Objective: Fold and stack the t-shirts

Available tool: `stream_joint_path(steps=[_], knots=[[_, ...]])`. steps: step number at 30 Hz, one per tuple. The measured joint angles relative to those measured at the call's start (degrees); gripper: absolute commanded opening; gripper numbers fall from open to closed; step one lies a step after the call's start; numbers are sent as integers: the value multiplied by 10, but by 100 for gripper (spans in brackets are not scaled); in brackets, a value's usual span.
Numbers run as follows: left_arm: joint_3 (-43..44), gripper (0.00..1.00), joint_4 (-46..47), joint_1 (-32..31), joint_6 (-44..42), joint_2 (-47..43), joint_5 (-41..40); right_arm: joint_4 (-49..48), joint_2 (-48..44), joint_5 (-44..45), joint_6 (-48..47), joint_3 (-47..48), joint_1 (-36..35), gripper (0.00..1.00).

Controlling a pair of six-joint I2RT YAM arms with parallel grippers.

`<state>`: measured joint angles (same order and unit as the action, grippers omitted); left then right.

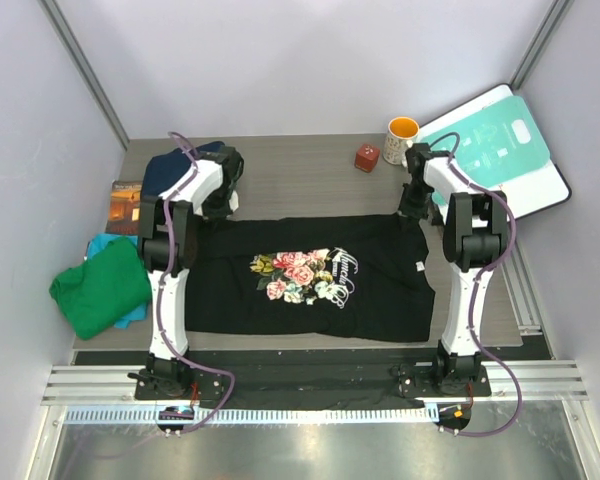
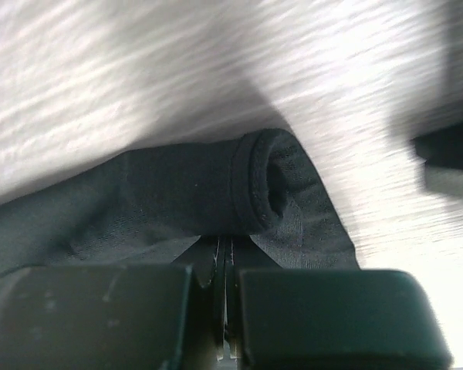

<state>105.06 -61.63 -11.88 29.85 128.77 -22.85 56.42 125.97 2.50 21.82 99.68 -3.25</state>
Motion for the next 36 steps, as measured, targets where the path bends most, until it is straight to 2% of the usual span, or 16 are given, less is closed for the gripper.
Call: stream_joint_path(steps=[11,16,20,27,32,36], knots=[[102,0,-20,1,13,23,-24,11,21,-3,-5,36,71,1],[111,10,-28,2,13,40,-29,13,26,-12,-10,44,75,11],[110,25,-31,2,13,46,-32,13,31,-27,-17,56,75,19],[110,29,-33,3,13,44,-39,7,28,-57,-19,99,71,27],[100,29,-32,3,13,17,-26,-2,-27,-78,-17,102,64,28],[46,29,-14,-2,13,-40,-7,-22,-110,-91,-15,43,38,29]])
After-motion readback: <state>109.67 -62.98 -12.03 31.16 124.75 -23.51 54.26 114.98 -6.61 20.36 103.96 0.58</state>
